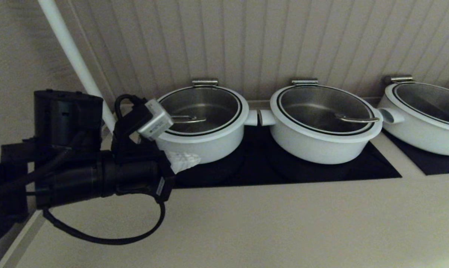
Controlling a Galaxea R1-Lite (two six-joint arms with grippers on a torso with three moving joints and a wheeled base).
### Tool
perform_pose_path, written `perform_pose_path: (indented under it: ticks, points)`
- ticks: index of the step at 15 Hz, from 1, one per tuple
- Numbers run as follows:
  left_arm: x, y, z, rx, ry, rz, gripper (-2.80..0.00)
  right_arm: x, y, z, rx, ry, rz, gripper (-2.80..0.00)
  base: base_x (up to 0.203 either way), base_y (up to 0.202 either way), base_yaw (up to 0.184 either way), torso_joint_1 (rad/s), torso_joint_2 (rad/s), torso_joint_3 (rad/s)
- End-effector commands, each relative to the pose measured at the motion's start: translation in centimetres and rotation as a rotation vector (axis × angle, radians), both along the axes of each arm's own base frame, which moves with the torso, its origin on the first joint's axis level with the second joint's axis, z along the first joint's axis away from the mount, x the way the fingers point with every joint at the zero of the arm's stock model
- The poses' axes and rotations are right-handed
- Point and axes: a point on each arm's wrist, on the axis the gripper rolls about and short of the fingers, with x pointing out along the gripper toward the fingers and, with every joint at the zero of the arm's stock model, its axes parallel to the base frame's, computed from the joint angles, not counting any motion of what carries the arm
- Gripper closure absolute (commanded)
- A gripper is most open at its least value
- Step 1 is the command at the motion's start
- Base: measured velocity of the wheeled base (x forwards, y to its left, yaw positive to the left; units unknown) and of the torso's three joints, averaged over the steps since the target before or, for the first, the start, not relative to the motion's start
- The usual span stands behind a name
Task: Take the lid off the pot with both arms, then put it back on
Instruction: Open the food pot lid a small opening with the left arm
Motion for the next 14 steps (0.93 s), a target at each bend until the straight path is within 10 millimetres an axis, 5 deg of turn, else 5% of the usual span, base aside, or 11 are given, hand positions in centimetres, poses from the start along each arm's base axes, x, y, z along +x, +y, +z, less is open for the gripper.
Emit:
perform_pose_path:
  ticks: [1,14]
  points:
    - [0.7,-0.4,-0.7,0.013,0.008,0.020,0.00,0.0,0.0,0.0,0.000,-0.001,0.000,0.00,0.000,0.000,0.000,0.000,0.00,0.000]
    - [3.1,-1.3,-1.1,-0.002,-0.016,0.151,0.00,0.0,0.0,0.0,0.000,-0.001,0.000,0.00,0.000,0.000,0.000,0.000,0.00,0.000]
